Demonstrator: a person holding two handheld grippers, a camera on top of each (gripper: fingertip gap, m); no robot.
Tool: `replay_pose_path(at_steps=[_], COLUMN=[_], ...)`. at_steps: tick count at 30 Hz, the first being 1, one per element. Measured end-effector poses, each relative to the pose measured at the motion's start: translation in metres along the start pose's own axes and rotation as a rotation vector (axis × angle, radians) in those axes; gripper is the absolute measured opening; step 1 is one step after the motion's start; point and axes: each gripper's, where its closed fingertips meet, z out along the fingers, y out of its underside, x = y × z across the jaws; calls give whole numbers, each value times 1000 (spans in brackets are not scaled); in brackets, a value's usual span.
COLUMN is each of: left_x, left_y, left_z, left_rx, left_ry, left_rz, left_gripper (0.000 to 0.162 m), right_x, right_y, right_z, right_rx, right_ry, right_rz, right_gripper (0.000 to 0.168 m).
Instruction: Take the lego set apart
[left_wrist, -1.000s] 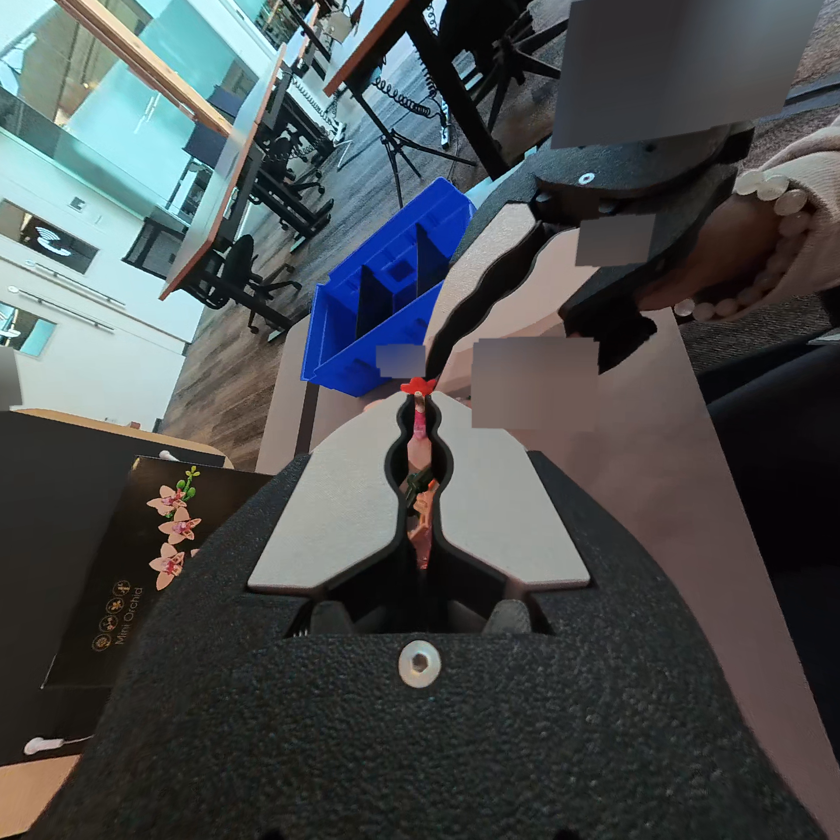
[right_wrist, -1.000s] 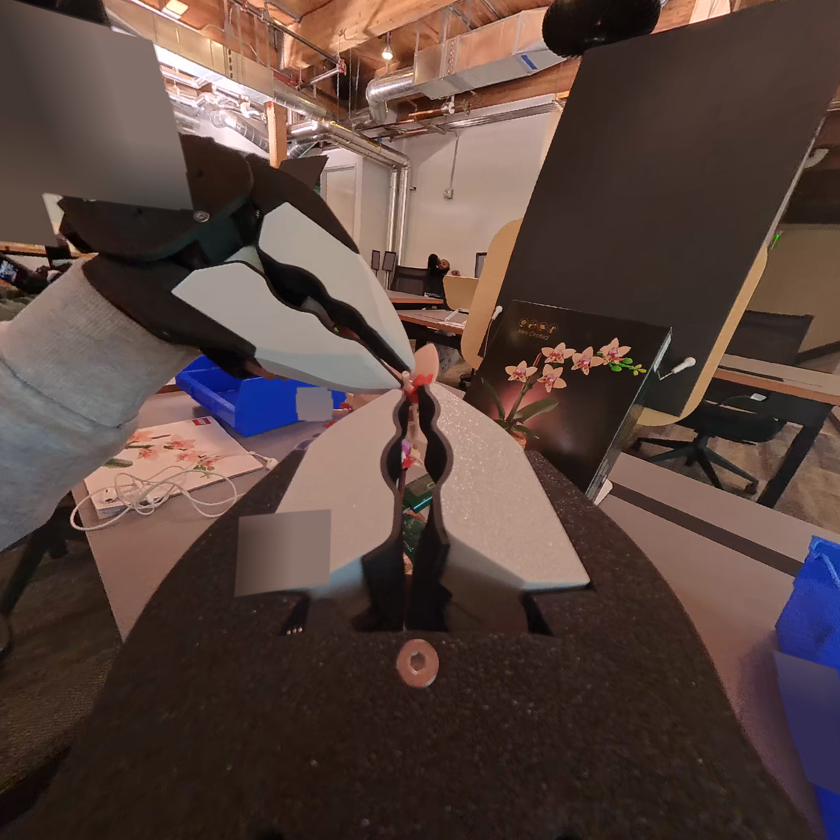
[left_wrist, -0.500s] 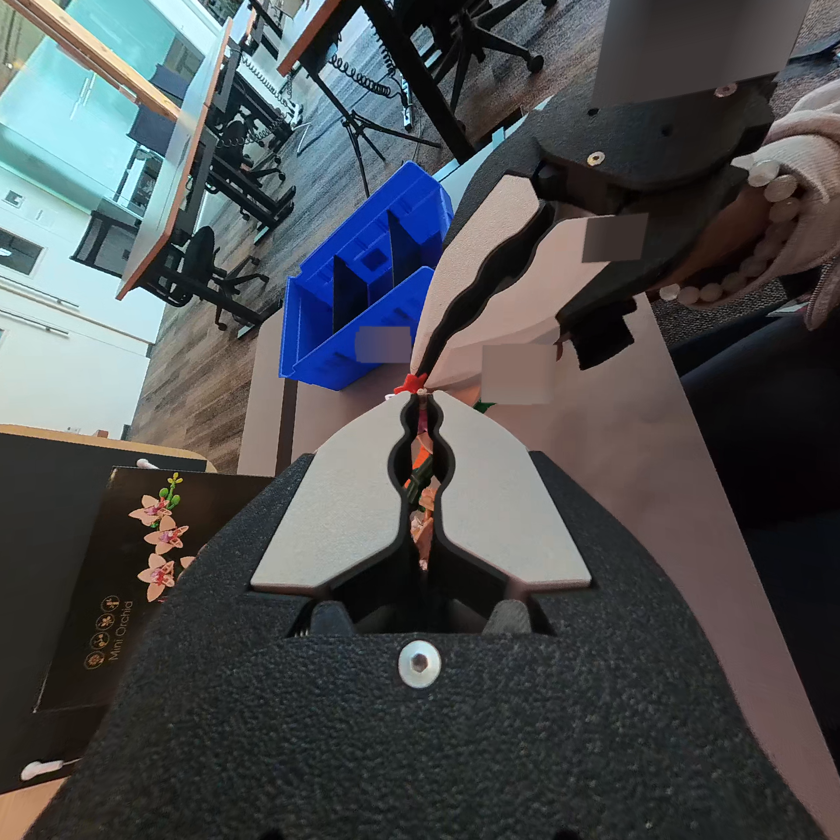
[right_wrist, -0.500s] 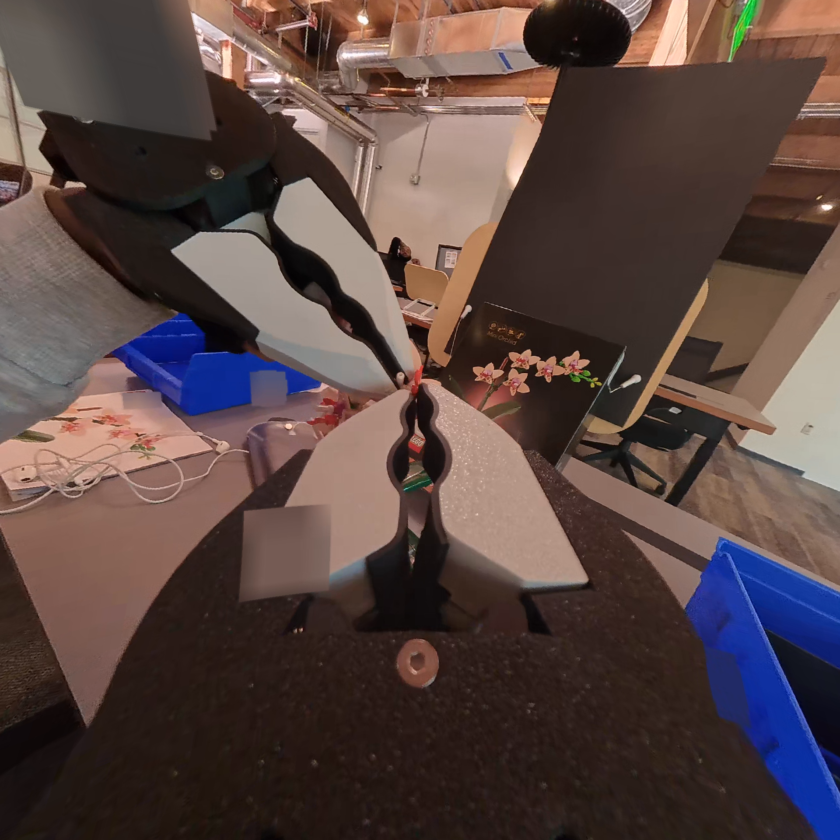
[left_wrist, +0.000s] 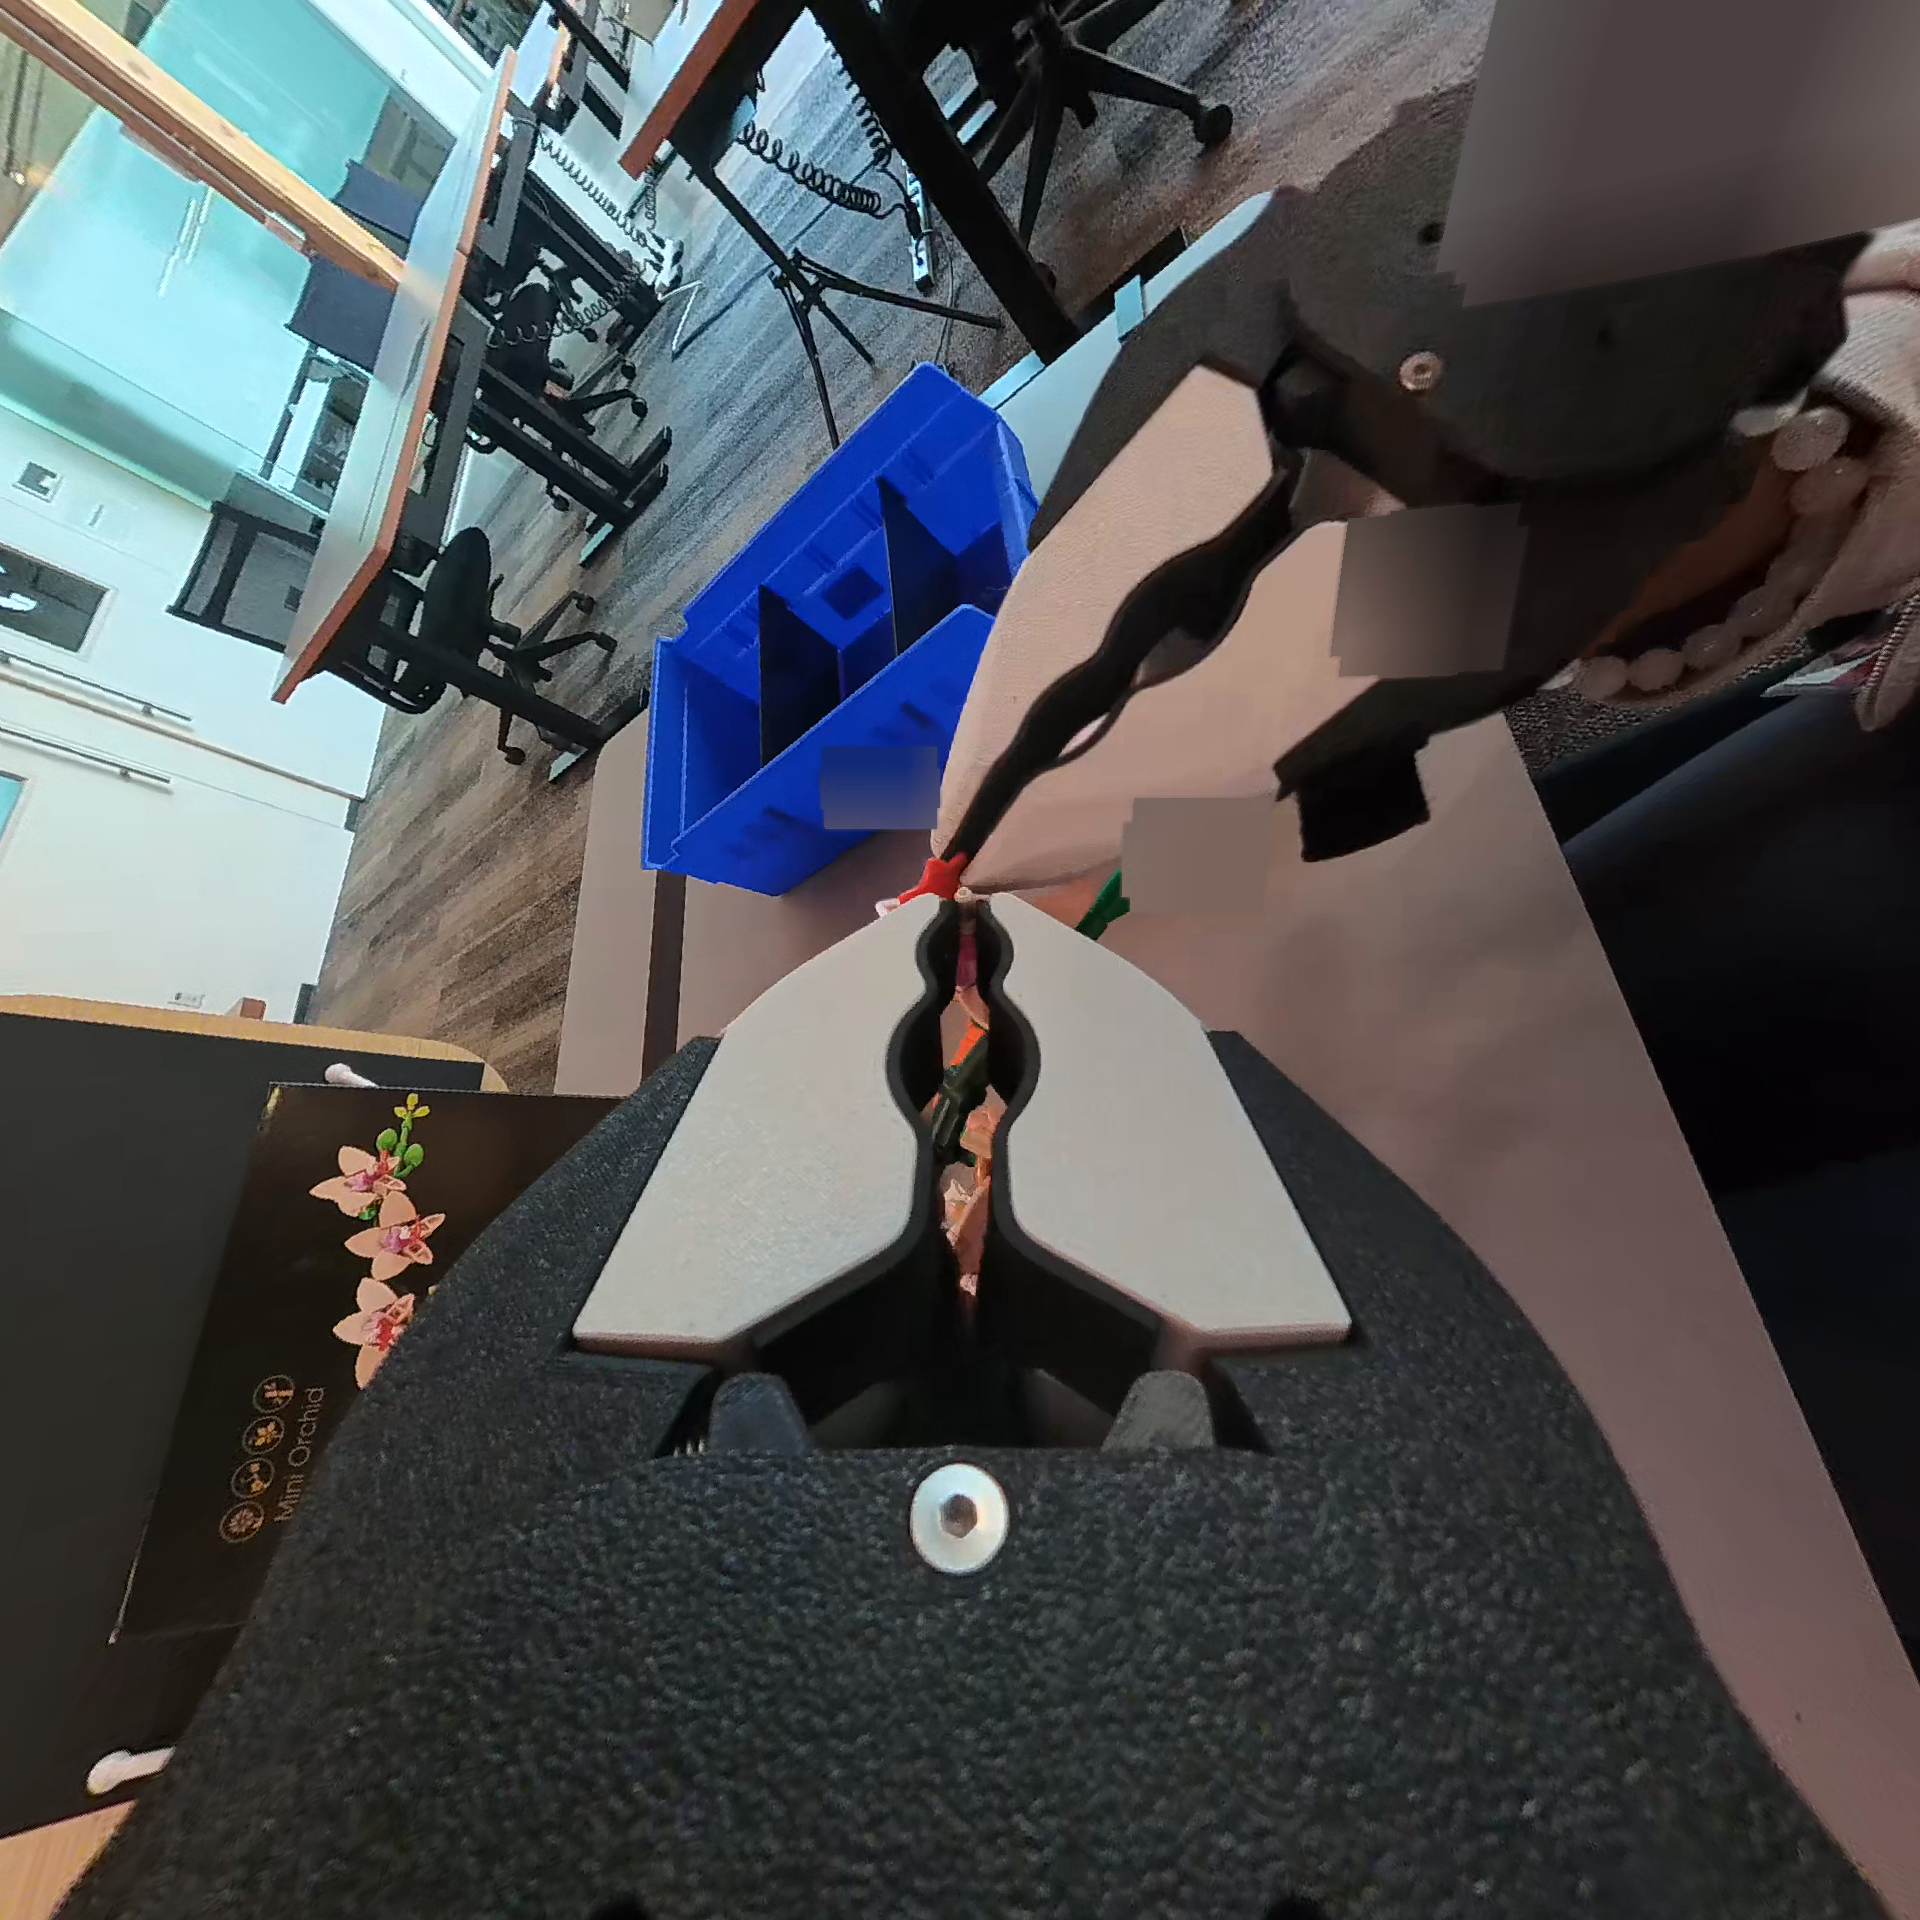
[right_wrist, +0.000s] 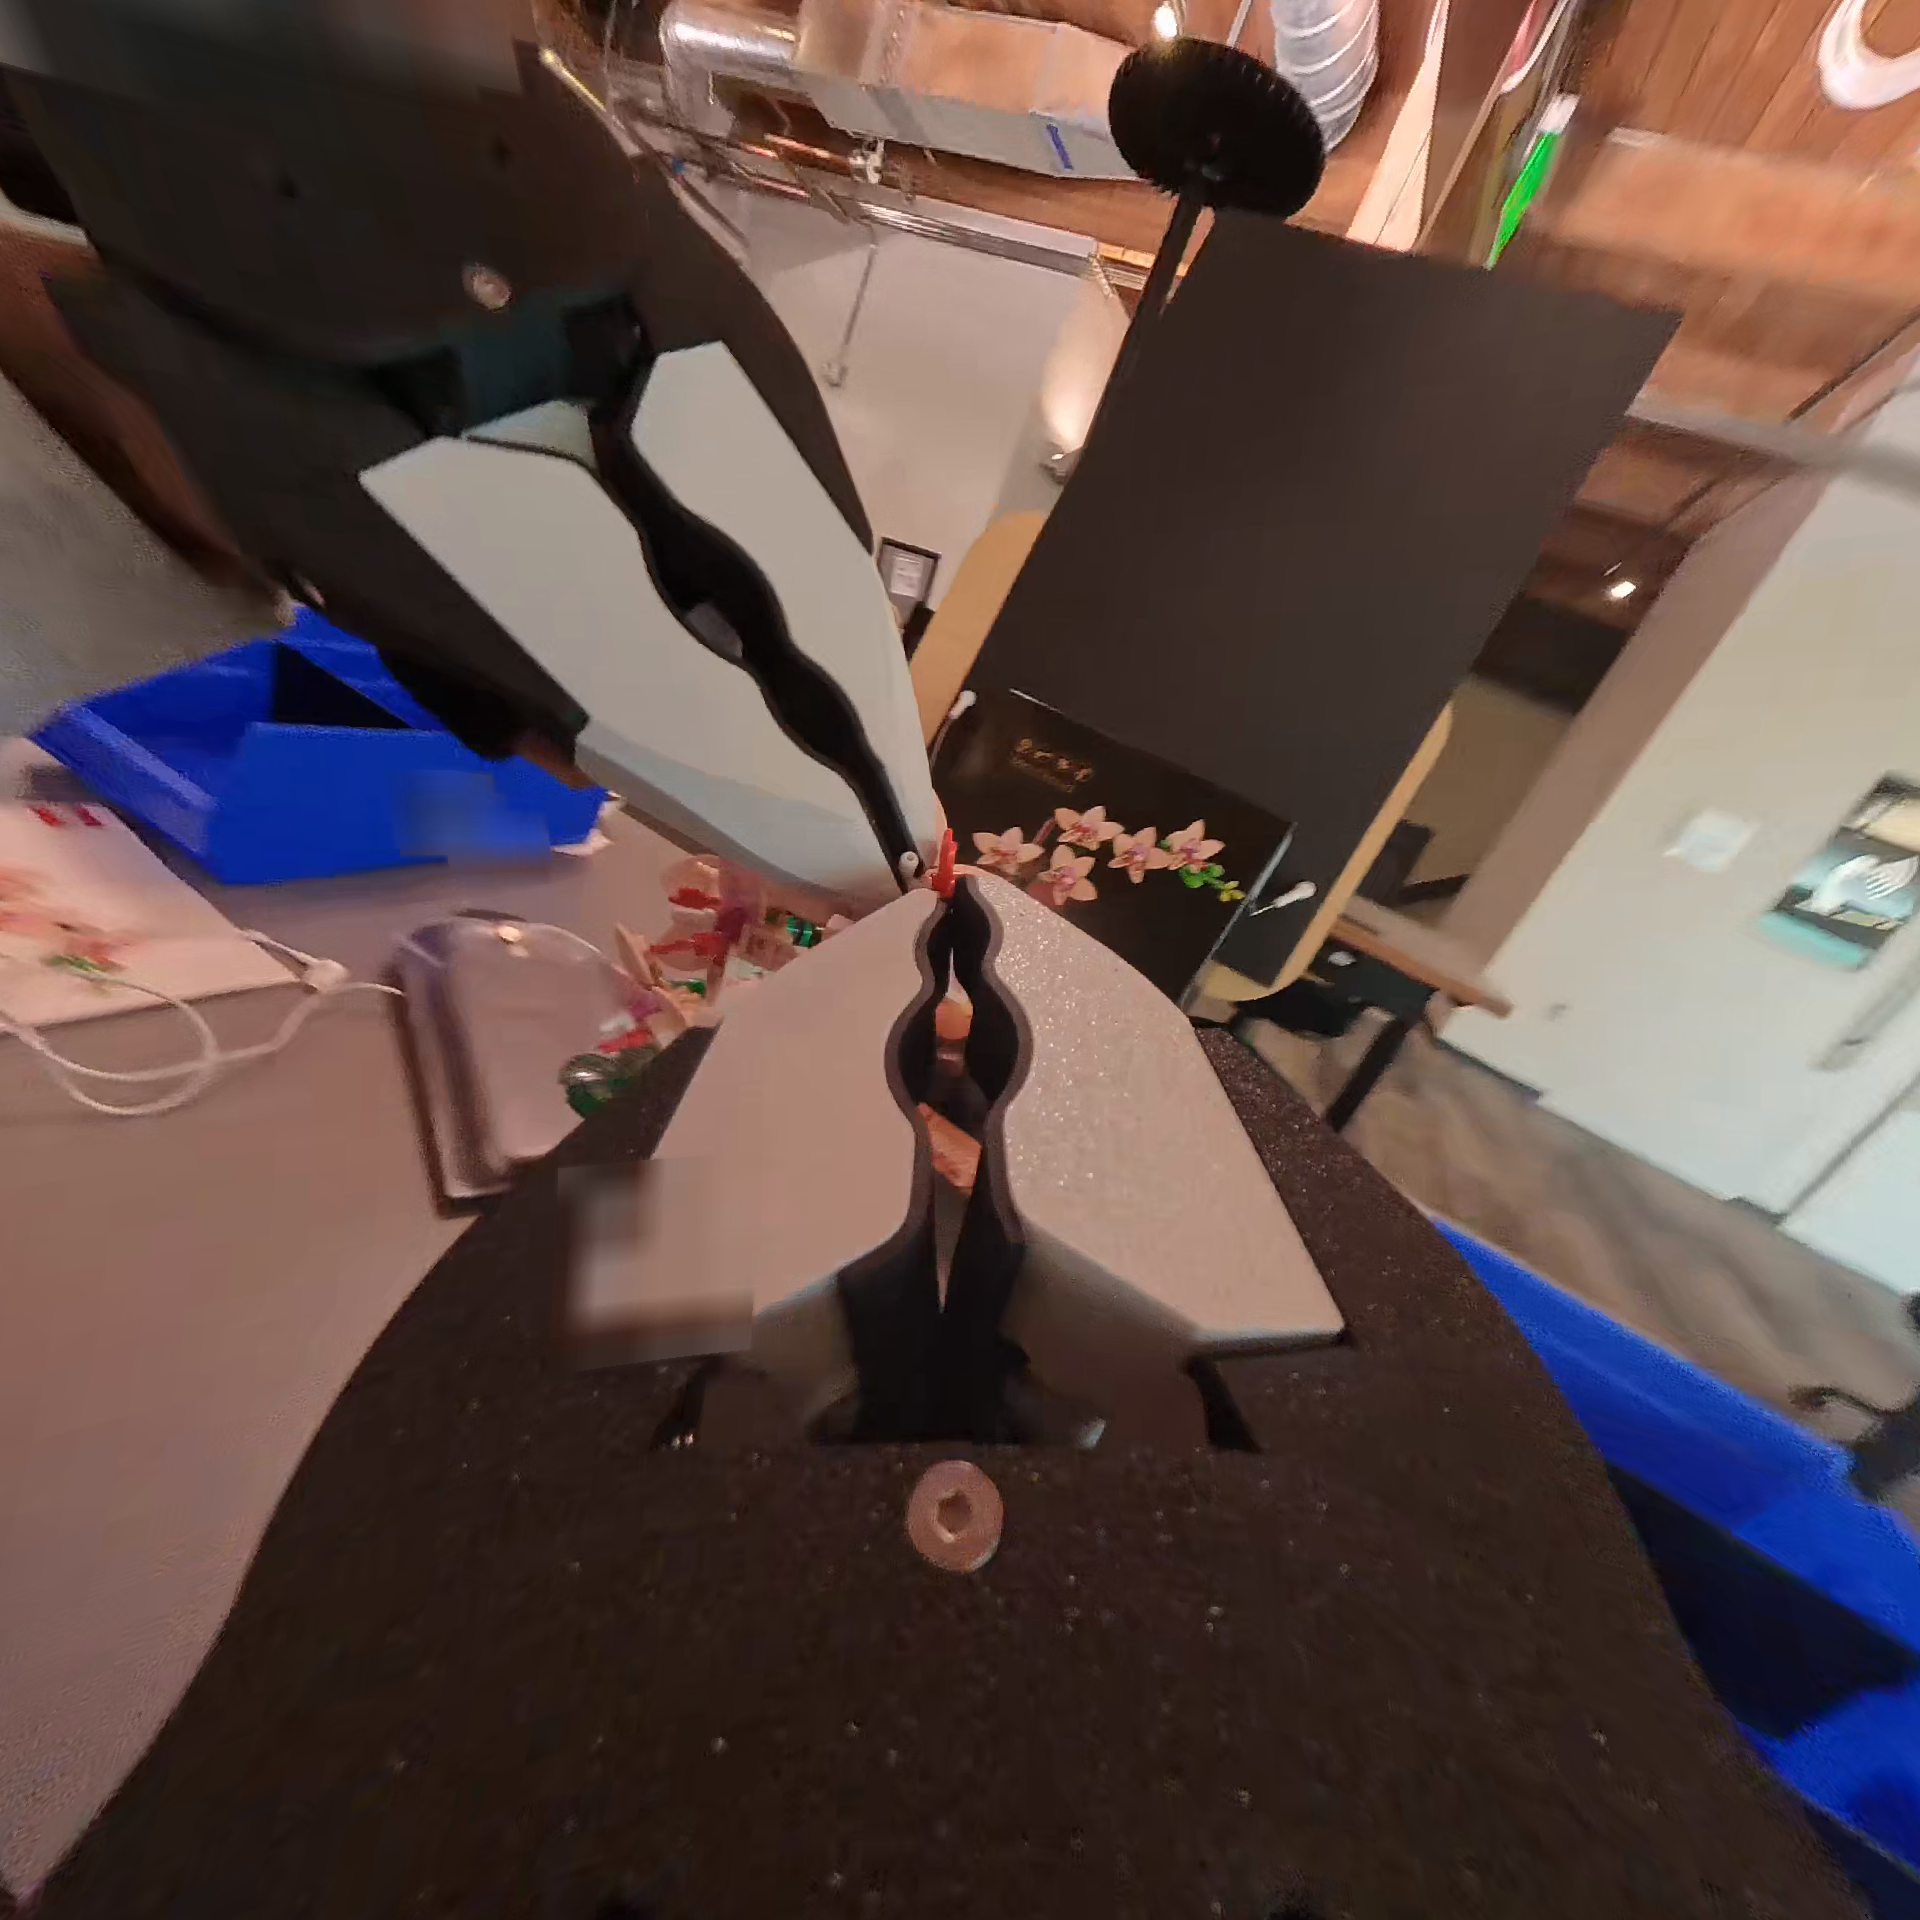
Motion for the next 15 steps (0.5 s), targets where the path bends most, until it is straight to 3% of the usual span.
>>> replay_pose_path(at_steps=[5,15], left_x=[-1,-3], left_y=[1,1], left_z=[-2,-2], left_rx=[-6,-20], left_ry=[-11,-22], left_rz=[1,13], left_gripper=[2,2], right_x=[0,1], right_y=[-1,0], right_z=[2,3], right_rx=[-2,8], right_ry=[25,-71], right_rz=[-75,104], right_gripper=[0,0])
